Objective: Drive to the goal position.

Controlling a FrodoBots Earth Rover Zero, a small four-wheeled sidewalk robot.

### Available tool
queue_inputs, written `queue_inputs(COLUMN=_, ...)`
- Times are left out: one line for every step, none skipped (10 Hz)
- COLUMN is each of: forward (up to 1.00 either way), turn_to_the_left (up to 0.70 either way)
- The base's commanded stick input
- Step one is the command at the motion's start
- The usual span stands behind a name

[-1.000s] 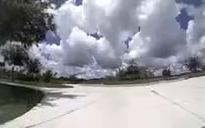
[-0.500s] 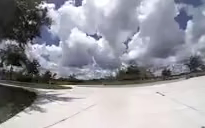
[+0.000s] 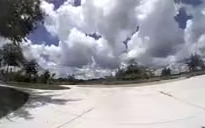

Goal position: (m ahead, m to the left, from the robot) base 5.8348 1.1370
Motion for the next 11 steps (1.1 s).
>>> queue_inputs(forward=0.7, turn_to_the_left=0.0)
queue_inputs(forward=0.7, turn_to_the_left=0.0)
queue_inputs(forward=0.7, turn_to_the_left=0.0)
queue_inputs(forward=0.7, turn_to_the_left=0.0)
queue_inputs(forward=0.7, turn_to_the_left=0.0)
queue_inputs(forward=0.7, turn_to_the_left=0.0)
queue_inputs(forward=0.7, turn_to_the_left=0.0)
queue_inputs(forward=0.7, turn_to_the_left=0.0)
queue_inputs(forward=0.7, turn_to_the_left=0.0)
queue_inputs(forward=0.7, turn_to_the_left=0.0)
queue_inputs(forward=0.7, turn_to_the_left=0.0)
